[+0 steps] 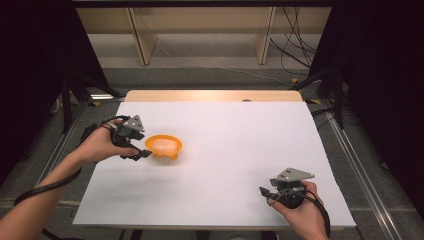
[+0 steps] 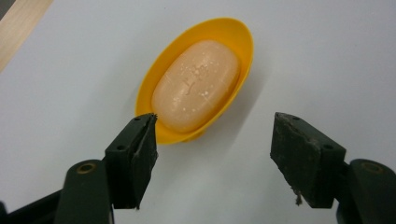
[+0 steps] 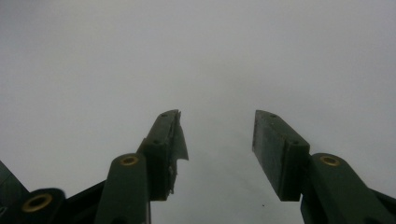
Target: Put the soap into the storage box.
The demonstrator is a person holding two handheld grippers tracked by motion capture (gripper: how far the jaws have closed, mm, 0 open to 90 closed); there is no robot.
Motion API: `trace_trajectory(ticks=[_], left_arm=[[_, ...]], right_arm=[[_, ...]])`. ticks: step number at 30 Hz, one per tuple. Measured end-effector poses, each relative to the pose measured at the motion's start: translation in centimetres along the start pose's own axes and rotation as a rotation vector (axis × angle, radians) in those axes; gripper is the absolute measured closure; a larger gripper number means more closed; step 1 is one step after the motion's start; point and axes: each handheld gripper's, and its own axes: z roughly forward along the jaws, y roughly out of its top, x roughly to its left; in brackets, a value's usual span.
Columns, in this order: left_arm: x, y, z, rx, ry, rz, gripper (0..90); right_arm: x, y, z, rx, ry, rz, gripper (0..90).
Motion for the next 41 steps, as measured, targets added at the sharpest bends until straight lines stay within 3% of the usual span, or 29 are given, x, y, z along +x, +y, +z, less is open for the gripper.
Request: trace_trajectory(ticks=[6, 7, 9, 10, 11, 14, 15, 16, 17, 19, 20, 21, 22, 23, 24, 25, 27, 28, 29, 31, 32, 33, 34, 37, 38, 41], left_arm=[[-1.6, -2.8, -0.5, -0.069, 0.052, -0.094, 30.9], [-1.8, -3.4, -0.6, -0.076, 0.059, -0.086, 30.6], [-2.5, -4.6, -0.3, -0.124, 0.089, -0.155, 30.6], [-2.7, -5.1, -0.4, -0.128, 0.099, -0.145, 30.5], [-3.0, -5.7, -0.4, -0.136, 0.101, -0.171, 30.5], [-3.6, -7.3, -0.5, -0.152, 0.115, -0.174, 30.2], [-4.1, -7.8, -0.4, -0.154, 0.113, -0.226, 30.1], [-4.1, -8.3, -0.5, -0.14, 0.119, -0.182, 29.5], [-4.7, -8.9, -0.3, -0.132, 0.102, -0.237, 28.8], [-5.1, -9.4, -0.2, -0.129, 0.098, -0.238, 28.2], [-5.7, -10.6, 0.0, -0.131, 0.09, -0.267, 28.2], [-5.7, -11.2, 0.2, -0.139, 0.101, -0.246, 28.2], [-6.0, -11.7, 0.3, -0.135, 0.097, -0.262, 28.2], [-6.6, -12.3, 0.6, -0.14, 0.088, -0.317, 28.3], [-6.9, -12.7, 0.9, -0.148, 0.088, -0.339, 28.2], [-6.9, -13.1, 0.9, -0.131, 0.081, -0.318, 28.2], [-7.0, -13.7, 0.9, -0.13, 0.09, -0.332, 28.2], [-7.3, -14.0, 1.1, -0.152, 0.1, -0.376, 28.2], [-7.3, -14.4, 1.0, -0.138, 0.101, -0.368, 28.2], [-7.4, -14.9, 1.0, -0.126, 0.103, -0.363, 28.4], [-7.4, -15.0, 1.0, -0.118, 0.089, -0.385, 28.4], [-7.4, -15.0, 0.8, -0.122, 0.106, -0.394, 28.4], [-7.3, -15.0, 0.8, -0.148, 0.112, -0.372, 28.4], [-7.6, -14.7, 1.0, -0.23, 0.125, -0.438, 28.4], [-7.4, -14.8, 0.8, -0.213, 0.138, -0.411, 28.5], [-7.4, -14.8, 0.9, -0.22, 0.142, -0.422, 28.7]], right_arm=[[-0.1, 0.0, 0.0, -0.008, -0.008, -0.013, 52.0], [0.0, 0.0, 0.0, -0.004, -0.007, -0.003, 52.0], [0.0, 0.0, 0.0, -0.005, -0.008, -0.009, 52.0], [-0.1, 0.0, 0.1, -0.014, -0.011, -0.033, 52.0], [0.0, 0.0, 0.1, -0.014, -0.006, -0.027, 52.0], [0.2, 0.1, 0.1, -0.002, -0.005, -0.004, 52.0], [0.1, 0.0, 0.2, -0.012, -0.009, -0.026, 52.0], [0.0, 0.0, 0.2, -0.018, -0.011, -0.034, 52.0], [0.0, 0.0, 0.2, -0.017, -0.01, -0.035, 52.0], [0.0, 0.0, 0.2, -0.018, -0.011, -0.033, 52.0], [0.0, 0.0, 0.2, -0.015, -0.009, -0.036, 52.0], [0.0, 0.0, 0.2, -0.015, -0.009, -0.034, 52.0], [0.1, 0.0, 0.2, -0.007, -0.007, -0.02, 52.0], [0.1, -0.1, 0.2, -0.007, -0.008, -0.016, 52.0], [0.1, -0.1, 0.3, -0.006, -0.006, -0.017, 52.0], [0.1, 0.0, 0.3, -0.008, 0.004, -0.019, 52.0], [0.2, 0.0, 0.3, 0.007, 0.001, 0.0, 52.0], [0.1, 0.0, 0.4, -0.008, 0.005, -0.026, 52.0], [-0.1, 0.0, 0.5, -0.012, 0.012, -0.059, 52.0], [-0.1, 0.0, 0.6, -0.016, 0.013, -0.062, 52.0], [-0.1, 0.0, 0.6, -0.013, 0.011, -0.057, 52.0], [0.0, 0.0, 0.5, -0.011, 0.012, -0.048, 52.0], [-0.1, 0.0, 0.6, -0.015, 0.01, -0.047, 52.0], [0.1, 0.1, 0.5, 0.002, 0.013, -0.016, 52.0], [0.1, 0.0, 0.5, 0.004, 0.018, -0.01, 52.0], [0.1, 0.1, 0.5, 0.003, 0.016, -0.018, 52.0]])
